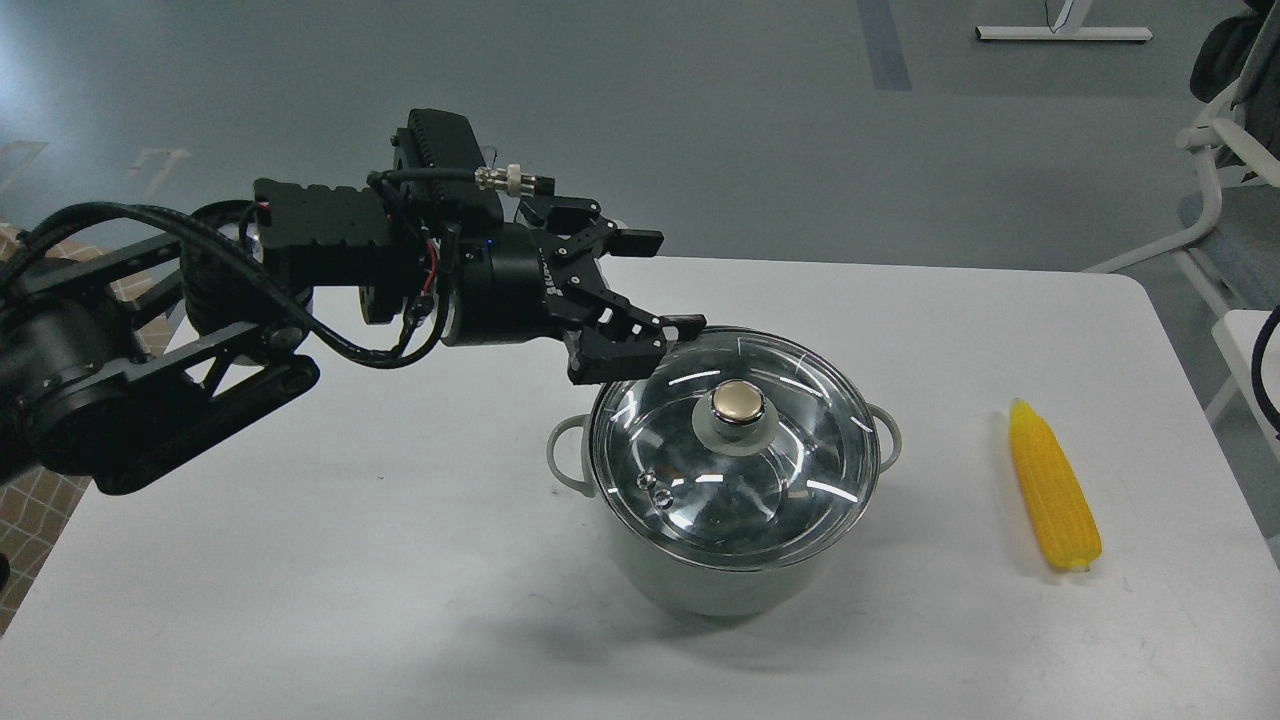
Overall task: Open pot and put corn in
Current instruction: 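Reach the left gripper over the pot toward the brass lid knob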
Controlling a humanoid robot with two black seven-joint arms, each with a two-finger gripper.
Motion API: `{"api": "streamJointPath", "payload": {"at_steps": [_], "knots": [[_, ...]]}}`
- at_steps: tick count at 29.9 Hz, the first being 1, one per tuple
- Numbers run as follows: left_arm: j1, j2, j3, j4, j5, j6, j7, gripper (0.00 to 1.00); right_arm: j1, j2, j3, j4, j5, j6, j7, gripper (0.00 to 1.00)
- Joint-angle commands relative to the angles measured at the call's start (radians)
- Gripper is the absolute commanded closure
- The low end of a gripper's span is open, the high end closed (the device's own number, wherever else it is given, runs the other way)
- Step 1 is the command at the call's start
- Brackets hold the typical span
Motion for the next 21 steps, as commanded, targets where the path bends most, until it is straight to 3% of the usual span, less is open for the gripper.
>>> {"api": "streamJointPath", "payload": {"at_steps": [1,3,8,21], "knots": [[-0.005,-0.053,0.009,0.005,0.000,0.000,0.003,0.15,-0.005,0.001,-0.001,-0.001,0.001,0.000,0.000,0.00],[-0.005,-0.070,0.012,0.012,0.004,0.000,0.003,0.16,-0.007,0.003,-0.001,-0.002,0.001,0.000,0.000,0.00],[-0.004,-0.097,0.093,0.028,0.111,0.000,0.003,0.33,-0.005,0.004,-0.001,-0.002,0.001,0.000,0.000,0.00],[0.028,-0.148,0.113,0.048,0.119,0.000,0.006,0.33,-0.007,0.004,-0.001,-0.001,0.000,0.000,0.000,0.00]]}}
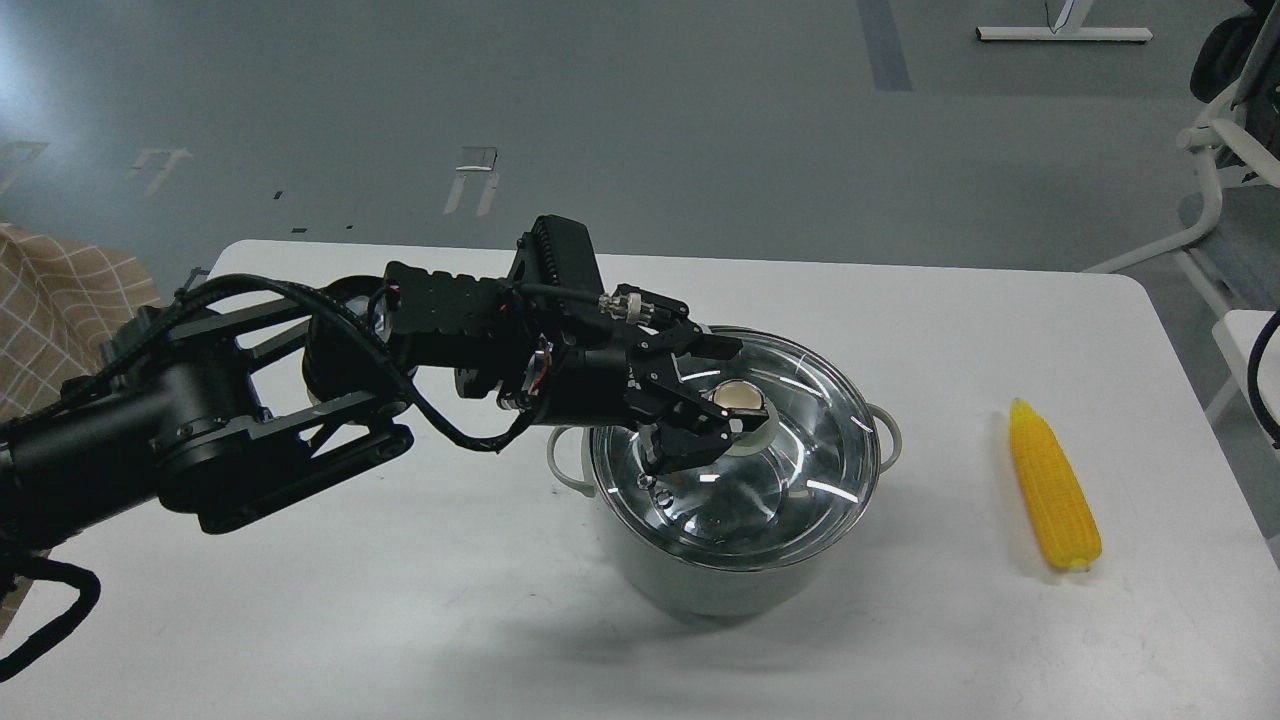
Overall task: Open pot and put corn in
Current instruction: 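Reach the left gripper over the pot toward the brass lid knob, then close the left gripper on the brass knob of the glass lid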
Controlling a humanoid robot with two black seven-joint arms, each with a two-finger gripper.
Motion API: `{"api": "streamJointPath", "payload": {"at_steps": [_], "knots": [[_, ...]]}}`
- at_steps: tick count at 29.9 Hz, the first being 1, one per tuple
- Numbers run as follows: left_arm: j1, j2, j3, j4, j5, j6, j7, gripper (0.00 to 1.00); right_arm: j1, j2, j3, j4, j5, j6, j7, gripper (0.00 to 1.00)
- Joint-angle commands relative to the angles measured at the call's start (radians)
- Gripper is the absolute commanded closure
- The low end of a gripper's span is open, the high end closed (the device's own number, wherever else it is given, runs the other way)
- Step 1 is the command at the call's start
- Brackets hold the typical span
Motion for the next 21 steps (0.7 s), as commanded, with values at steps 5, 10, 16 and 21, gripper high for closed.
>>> {"api": "streamJointPath", "payload": {"at_steps": [5,10,16,21], "knots": [[0.024,-0.003,-0.001,0.008,-0.002,0.001,0.001,0.33,0.000,0.001,-0.001,0.002,-0.001,0.000,0.000,0.00],[0.047,-0.015,-0.001,0.015,-0.002,0.001,0.001,0.33,0.000,0.001,-0.001,0.002,-0.001,0.000,0.000,0.00],[0.063,-0.017,-0.001,0.034,-0.002,0.006,0.001,0.33,0.000,-0.001,-0.001,0.001,-0.001,0.000,0.000,0.00],[0.064,-0.037,-0.001,0.041,-0.002,0.018,0.001,0.33,-0.002,0.002,-0.001,0.002,-0.001,0.000,0.000,0.00]]}}
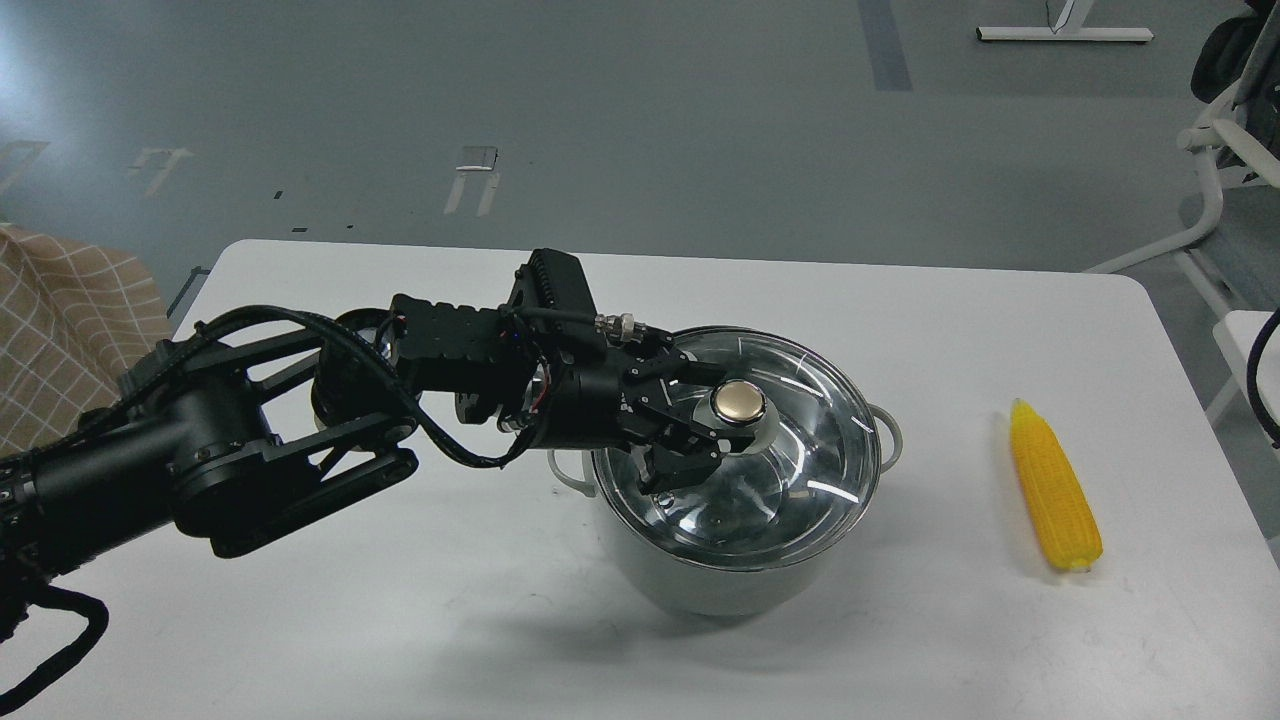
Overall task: Open pot and put corn in
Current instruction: 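Close the left gripper on the brass knob of the glass lid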
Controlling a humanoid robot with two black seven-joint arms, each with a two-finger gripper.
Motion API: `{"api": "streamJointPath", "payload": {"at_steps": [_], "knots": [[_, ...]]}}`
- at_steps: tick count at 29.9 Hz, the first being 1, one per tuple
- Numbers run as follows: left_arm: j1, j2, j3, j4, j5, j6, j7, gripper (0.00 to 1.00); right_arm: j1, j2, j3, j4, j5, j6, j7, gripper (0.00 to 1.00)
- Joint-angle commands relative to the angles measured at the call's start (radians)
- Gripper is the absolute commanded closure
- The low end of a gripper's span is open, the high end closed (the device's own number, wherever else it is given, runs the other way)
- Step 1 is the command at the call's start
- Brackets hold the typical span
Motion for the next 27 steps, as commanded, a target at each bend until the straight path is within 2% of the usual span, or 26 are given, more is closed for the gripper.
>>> {"api": "streamJointPath", "payload": {"at_steps": [1,21,27], "knots": [[0.000,-0.015,0.000,0.009,0.000,0.003,0.000,0.33,-0.002,0.002,0.000,0.001,0.000,0.000,0.000,0.00],[0.014,-0.052,-0.009,0.064,-0.017,0.010,0.006,0.33,-0.009,0.003,0.000,0.004,0.000,0.000,0.000,0.00],[0.016,-0.057,-0.006,0.074,-0.017,0.030,0.010,0.45,-0.011,0.003,-0.001,0.003,0.000,0.000,0.000,0.00]]}}
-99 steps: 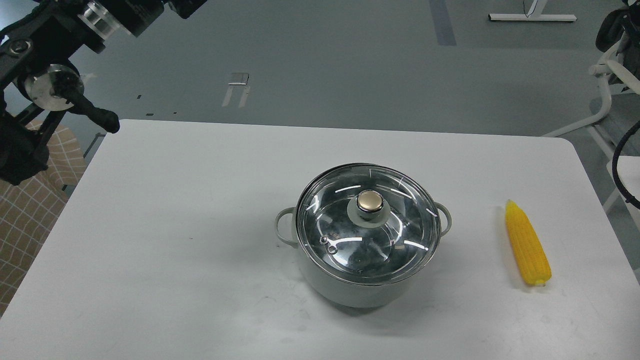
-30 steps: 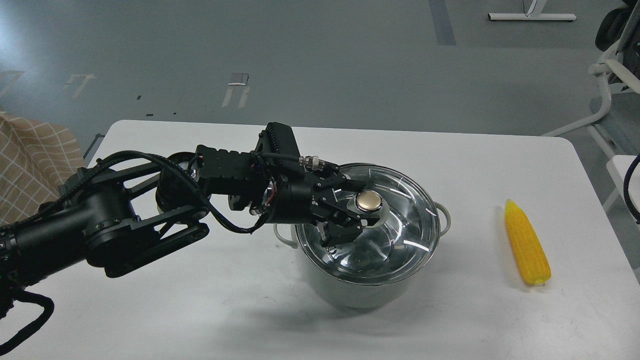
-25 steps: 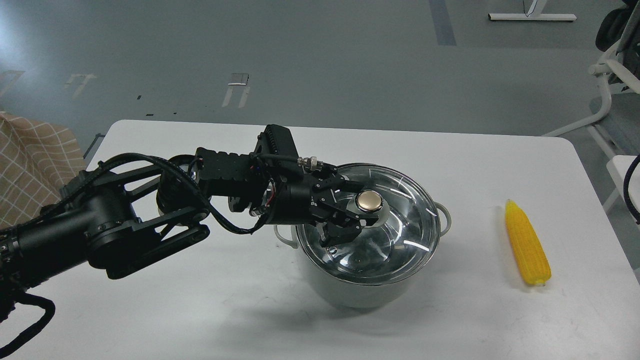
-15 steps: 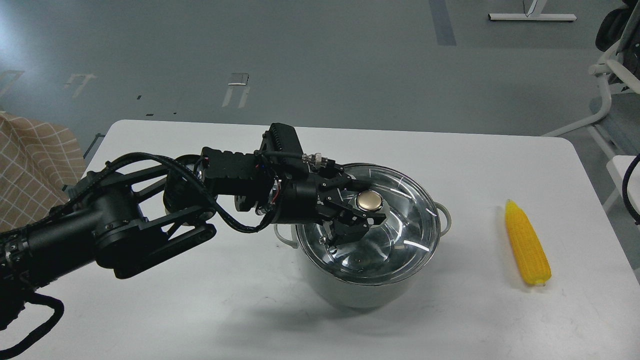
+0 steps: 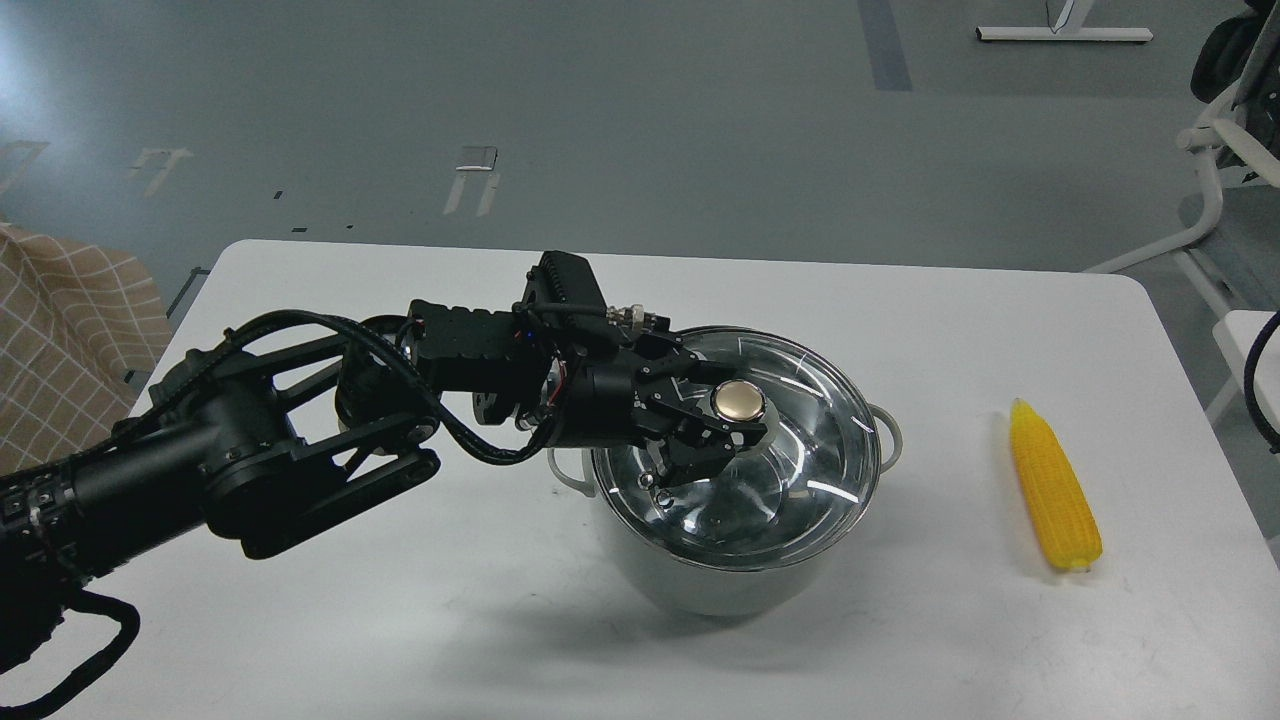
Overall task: Open pot and put corn in
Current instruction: 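Close the left gripper on the brass knob of the glass lid, then lift the glass lid off the pot and carry it away from the pot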
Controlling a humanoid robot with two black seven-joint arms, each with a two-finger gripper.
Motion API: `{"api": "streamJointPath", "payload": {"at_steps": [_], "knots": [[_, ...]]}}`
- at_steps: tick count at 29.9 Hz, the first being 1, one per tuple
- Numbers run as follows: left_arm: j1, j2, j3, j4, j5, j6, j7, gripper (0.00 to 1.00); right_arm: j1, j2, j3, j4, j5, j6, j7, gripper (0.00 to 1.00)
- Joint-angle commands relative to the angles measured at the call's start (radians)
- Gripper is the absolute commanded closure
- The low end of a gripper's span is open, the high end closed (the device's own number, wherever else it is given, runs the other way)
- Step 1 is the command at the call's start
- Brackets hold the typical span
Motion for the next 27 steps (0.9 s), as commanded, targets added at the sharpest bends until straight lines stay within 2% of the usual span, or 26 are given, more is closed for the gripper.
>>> {"api": "streamJointPath", "payload": {"at_steps": [1,3,7,16,22,25,27], "knots": [[0.001,-0.001,0.003,0.001,0.000,0.006,-0.001,0.48,-0.001,0.000,0.000,-0.003,0.000,0.000,0.000,0.00],[-0.001,0.001,0.003,0.001,0.000,0.006,-0.002,0.52,-0.001,0.000,0.000,-0.003,0.000,0.000,0.000,0.00],[-0.003,0.002,0.003,-0.008,0.002,0.006,-0.007,0.66,-0.003,0.000,0.000,-0.006,0.000,0.000,0.000,0.00],[-0.052,0.036,-0.011,-0.030,-0.006,0.002,-0.016,0.69,-0.006,0.000,0.000,-0.006,0.000,0.000,0.000,0.00],[-0.127,0.211,-0.058,-0.068,-0.121,0.005,-0.018,0.69,-0.006,0.000,0.000,-0.006,0.000,0.000,0.000,0.00],[-0.113,0.327,-0.107,-0.082,-0.141,0.015,-0.015,0.69,-0.004,0.000,0.000,-0.006,0.000,0.000,0.000,0.00],[-0.041,0.465,-0.143,-0.074,-0.196,0.086,-0.016,0.69,-0.007,-0.008,0.001,-0.006,0.000,0.000,0.000,0.00]]}}
